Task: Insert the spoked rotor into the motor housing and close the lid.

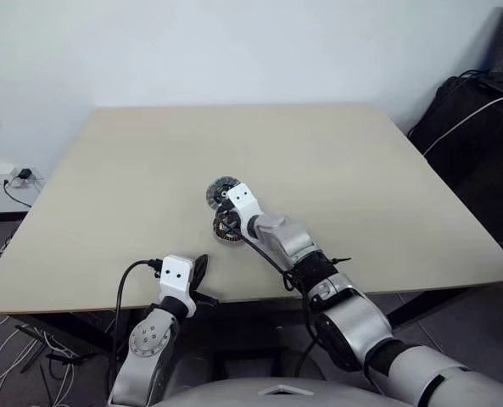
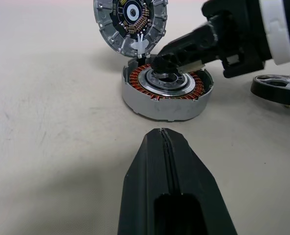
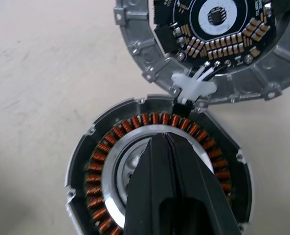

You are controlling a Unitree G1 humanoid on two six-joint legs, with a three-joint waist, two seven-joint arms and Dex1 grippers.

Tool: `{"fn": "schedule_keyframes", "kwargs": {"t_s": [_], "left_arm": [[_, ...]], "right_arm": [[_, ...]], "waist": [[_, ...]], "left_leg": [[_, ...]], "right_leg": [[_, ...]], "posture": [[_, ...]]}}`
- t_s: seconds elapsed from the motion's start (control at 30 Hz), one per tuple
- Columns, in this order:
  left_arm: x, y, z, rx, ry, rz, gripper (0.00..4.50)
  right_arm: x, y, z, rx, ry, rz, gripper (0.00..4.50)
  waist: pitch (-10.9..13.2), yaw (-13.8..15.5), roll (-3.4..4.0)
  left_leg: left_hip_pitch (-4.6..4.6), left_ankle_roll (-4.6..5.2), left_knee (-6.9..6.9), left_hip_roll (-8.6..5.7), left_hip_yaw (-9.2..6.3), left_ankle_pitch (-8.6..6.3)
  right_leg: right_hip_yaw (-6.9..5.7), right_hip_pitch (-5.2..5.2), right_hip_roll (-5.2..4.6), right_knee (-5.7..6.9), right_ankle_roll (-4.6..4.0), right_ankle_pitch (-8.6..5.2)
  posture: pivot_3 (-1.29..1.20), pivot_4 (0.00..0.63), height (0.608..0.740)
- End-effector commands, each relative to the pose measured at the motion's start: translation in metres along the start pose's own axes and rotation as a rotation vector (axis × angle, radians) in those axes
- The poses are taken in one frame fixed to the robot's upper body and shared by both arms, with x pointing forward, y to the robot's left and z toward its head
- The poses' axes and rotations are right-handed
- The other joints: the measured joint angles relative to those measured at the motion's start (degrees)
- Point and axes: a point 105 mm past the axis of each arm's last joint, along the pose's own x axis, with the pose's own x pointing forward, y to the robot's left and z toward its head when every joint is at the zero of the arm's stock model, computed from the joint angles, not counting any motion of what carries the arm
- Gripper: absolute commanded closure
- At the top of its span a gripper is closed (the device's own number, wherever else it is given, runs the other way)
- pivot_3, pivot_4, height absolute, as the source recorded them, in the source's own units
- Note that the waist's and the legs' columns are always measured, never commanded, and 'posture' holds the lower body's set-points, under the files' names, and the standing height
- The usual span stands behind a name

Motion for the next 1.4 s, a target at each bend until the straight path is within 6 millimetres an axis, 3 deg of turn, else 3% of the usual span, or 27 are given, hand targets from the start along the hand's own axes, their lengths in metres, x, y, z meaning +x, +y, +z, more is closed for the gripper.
{"fn": "schedule_keyframes", "kwargs": {"t_s": [0.03, 0.4, 0.6, 0.7, 0.8, 0.9, 1.1, 1.23, 1.4], "left_arm": [[0.003, -0.001, 0.019, 0.008, -0.069, -0.008, 4.50], [0.004, -0.002, 0.015, 0.003, -0.056, -0.017, 4.50], [0.003, -0.001, 0.016, 0.003, -0.058, -0.011, 4.50], [0.002, 0.000, 0.017, 0.004, -0.061, 0.001, 4.50], [0.001, 0.002, 0.016, 0.006, -0.059, 0.013, 4.50], [0.000, 0.002, 0.015, 0.006, -0.055, 0.015, 4.50], [0.001, 0.001, 0.013, 0.000, -0.044, 0.008, 4.50], [0.003, -0.002, 0.011, -0.001, -0.036, -0.012, 4.50], [0.006, -0.004, 0.012, 0.004, -0.031, -0.034, 4.50]], "right_arm": [[-0.006, 0.003, 0.001, -0.005, -0.014, 0.008, 4.47], [-0.016, 0.006, 0.001, 0.023, -0.032, 0.020, 4.47], [-0.029, 0.007, 0.028, 0.033, -0.170, 0.041, 4.47], [-0.046, 0.004, 0.043, -0.035, -0.325, 0.001, 4.47], [-0.066, -0.004, 0.048, -0.081, -0.462, -0.067, 4.47], [-0.089, -0.027, 0.044, -0.049, -0.548, -0.191, 4.47], [-0.136, -0.080, 0.006, 0.074, -0.537, -0.468, 4.47], [-0.158, -0.095, -0.022, 0.176, -0.489, -0.553, 3.60], [-0.171, -0.105, -0.047, 0.282, -0.425, -0.610, 1.94]], "waist": [[0.0, 0.0, 0.02], [-0.1, 0.0, 0.09], [0.0, 0.0, 0.09], [0.0, 0.2, 0.08], [0.0, 0.4, 0.08], [0.0, 0.6, 0.07], [0.0, 1.0, 0.04], [0.0, 1.3, 0.05], [0.0, 1.2, 0.06]], "left_leg": [[0.01, 0.00, 0.00, 0.00, 0.00, 0.00], [0.01, 0.00, -0.02, 0.01, 0.01, 0.00], [-0.04, 0.00, -0.02, 0.01, 0.01, 0.00], [-0.06, 0.00, -0.03, 0.01, 0.01, 0.00], [-0.17, 0.02, -0.03, 0.00, 0.01, -0.02], [-0.30, 0.02, -0.01, 0.00, 0.02, -0.01], [-0.40, 0.00, 0.07, 0.01, 0.03, 0.01], [-0.41, 0.01, 0.08, 0.03, 0.03, 0.00], [-0.40, 0.01, 0.16, 0.09, 0.03, 0.01]], "right_leg": [[0.00, 0.00, 0.00, 0.00, 0.00, 0.00], [0.01, -0.01, -0.01, 0.00, -0.01, 0.00], [0.02, -0.07, -0.01, -0.01, -0.01, 0.00], [0.02, -0.09, -0.01, -0.02, -0.01, 0.00], [0.02, -0.18, -0.02, -0.07, -0.01, 0.00], [0.02, -0.33, -0.01, -0.05, -0.01, 0.00], [0.02, -0.42, 0.00, -0.02, 0.00, 0.00], [0.02, -0.43, 0.03, -0.02, 0.00, 0.00], [0.02, -0.41, 0.09, 0.04, 0.00, 0.01]], "posture": [[0.00, 0.000, 0.740], [0.00, 0.000, 0.740], [0.00, 0.000, 0.740], [0.00, 0.000, 0.740], [0.00, 0.000, 0.740], [0.00, 0.000, 0.740], [0.00, 0.000, 0.740], [0.00, 0.000, 0.740], [0.00, 0.000, 0.740]]}}
